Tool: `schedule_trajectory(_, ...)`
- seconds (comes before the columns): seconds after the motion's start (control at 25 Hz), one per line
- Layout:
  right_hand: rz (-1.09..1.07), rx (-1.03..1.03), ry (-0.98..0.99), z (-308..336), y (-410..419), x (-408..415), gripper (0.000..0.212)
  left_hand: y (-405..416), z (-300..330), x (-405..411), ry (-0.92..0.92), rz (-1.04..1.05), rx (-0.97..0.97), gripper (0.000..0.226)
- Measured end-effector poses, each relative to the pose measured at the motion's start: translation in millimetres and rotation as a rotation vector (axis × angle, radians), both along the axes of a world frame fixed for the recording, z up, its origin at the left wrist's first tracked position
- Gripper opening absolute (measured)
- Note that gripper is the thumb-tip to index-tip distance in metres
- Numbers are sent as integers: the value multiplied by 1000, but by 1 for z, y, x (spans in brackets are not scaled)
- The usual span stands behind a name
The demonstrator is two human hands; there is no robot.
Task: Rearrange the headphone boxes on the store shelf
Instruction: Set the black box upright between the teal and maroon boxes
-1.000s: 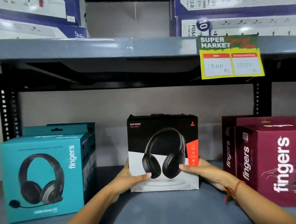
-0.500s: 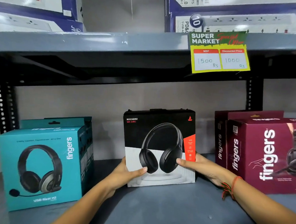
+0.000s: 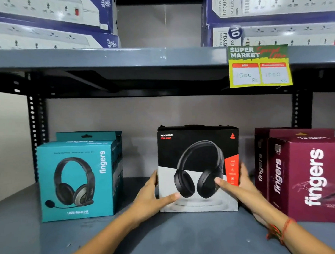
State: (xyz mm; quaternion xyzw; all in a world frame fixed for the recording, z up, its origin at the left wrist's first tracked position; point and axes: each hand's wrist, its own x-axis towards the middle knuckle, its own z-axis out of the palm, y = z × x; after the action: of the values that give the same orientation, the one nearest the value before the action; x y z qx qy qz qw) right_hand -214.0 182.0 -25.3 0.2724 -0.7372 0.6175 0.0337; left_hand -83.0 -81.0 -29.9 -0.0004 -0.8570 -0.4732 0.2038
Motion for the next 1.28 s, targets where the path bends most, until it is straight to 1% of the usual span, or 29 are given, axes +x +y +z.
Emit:
schedule_trajectory(0.04,-128,-38,91,0,-5,9,134,-3,0,13,96,43,-103,91)
schedule_trajectory(0.08,-242,-59,195,2,-9,22,133,-7,0,26,191,96,-203,102)
schedule_trajectory(0.12,-318,-79,316,5,-14,38,125,-13,1,39,277,160,-292,109)
schedule_trajectory(0.16,-346,-104,450,8,-23,57,116,-25,2,53,361,232,-368,112)
schedule_trajectory(0.24,-270,-140,679,16,-51,94,101,-57,5,80,515,407,-455,116)
schedule_trajectory(0.28,-179,-119,737,17,-68,109,96,-76,6,91,573,501,-453,120)
schedule_trajectory(0.32,-71,-75,752,19,-88,121,93,-94,7,102,608,587,-417,126)
schedule_trajectory(0.4,121,57,663,24,-134,136,95,-129,8,120,601,692,-302,138)
schedule_trajectory(0.48,243,235,548,30,-177,133,108,-155,8,128,510,723,-182,157)
schedule_trajectory(0.56,325,390,379,35,-219,119,122,-190,2,132,337,665,-11,171)
schedule_trajectory(0.64,395,446,203,33,-251,100,132,-220,-1,134,158,490,138,174)
schedule_trajectory(0.72,466,436,96,22,-274,85,145,-244,-5,134,17,333,200,164)
schedule_trajectory(0.76,495,418,64,15,-279,79,147,-249,-7,134,-39,268,207,156)
schedule_trajectory(0.8,535,404,36,12,-286,76,141,-256,-8,133,-74,215,205,148)
schedule_trajectory(0.88,611,381,-11,9,-293,77,115,-262,-7,129,-110,140,211,136)
schedule_trajectory(0.92,621,368,-20,9,-297,78,109,-265,-6,128,-126,112,221,128)
schedule_trajectory(1.0,622,359,-17,10,-304,83,110,-267,-2,126,-145,63,232,114)
schedule_trajectory(1.08,615,359,-3,11,-307,86,110,-266,0,124,-149,68,239,107)
schedule_trajectory(1.2,603,367,-3,10,-306,86,99,-261,1,124,-152,68,244,106)
schedule_trajectory(1.28,589,359,-13,8,-303,86,103,-258,2,123,-156,62,240,107)
